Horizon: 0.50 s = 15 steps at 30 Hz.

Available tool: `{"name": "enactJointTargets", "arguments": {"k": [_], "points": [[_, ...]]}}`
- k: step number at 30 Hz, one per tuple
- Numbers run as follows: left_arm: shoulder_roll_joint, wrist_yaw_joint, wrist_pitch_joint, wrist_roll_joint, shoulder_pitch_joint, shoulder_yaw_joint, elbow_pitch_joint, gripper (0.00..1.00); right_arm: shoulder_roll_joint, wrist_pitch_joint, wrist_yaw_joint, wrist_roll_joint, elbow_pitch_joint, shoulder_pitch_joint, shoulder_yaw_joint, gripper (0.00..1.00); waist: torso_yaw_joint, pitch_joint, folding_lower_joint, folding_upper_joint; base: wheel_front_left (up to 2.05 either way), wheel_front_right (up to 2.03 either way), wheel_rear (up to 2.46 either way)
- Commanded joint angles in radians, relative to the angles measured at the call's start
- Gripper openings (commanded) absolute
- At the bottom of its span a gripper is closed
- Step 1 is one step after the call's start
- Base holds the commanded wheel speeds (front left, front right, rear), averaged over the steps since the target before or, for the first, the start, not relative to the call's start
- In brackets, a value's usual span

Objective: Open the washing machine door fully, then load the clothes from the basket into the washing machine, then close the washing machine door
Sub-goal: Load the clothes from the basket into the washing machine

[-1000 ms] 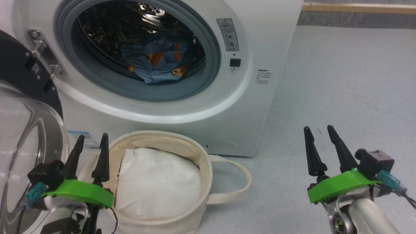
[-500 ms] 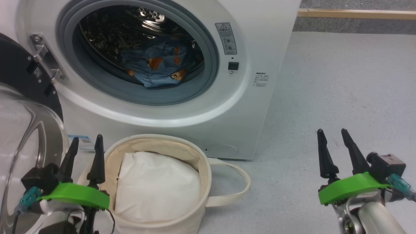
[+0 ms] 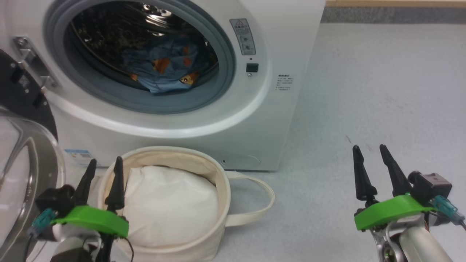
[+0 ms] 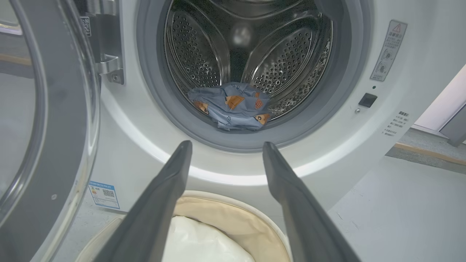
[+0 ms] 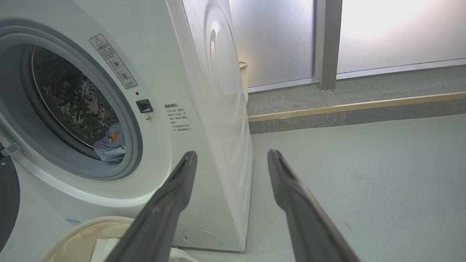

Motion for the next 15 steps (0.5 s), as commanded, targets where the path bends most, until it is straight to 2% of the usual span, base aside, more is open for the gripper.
{"name": "enactJointTargets", "arguments": {"k": [1, 6, 15], "points": [[0.026, -0.006, -0.012, 0.014, -0.073, 0.015, -0.010, 1.00, -0.005, -0.012, 0.000, 0.000, -0.039, -0.029, 0.022, 1.00, -0.017, 0.026, 0.0000, -0.0001, 0.00, 0.00, 0.00], [0.043, -0.006, -0.012, 0.036, -0.214, -0.012, 0.100, 1.00, 0.003, -0.012, 0.000, -0.007, -0.058, -0.052, 0.036, 1.00, -0.051, 0.113, 0.0000, -0.0001, 0.00, 0.00, 0.00], [0.090, -0.005, -0.012, 0.165, -0.512, -0.039, 0.265, 1.00, 0.016, -0.012, 0.000, -0.041, -0.102, -0.106, 0.010, 1.00, -0.113, 0.297, 0.0000, -0.0001, 0.00, 0.00, 0.00]]}}
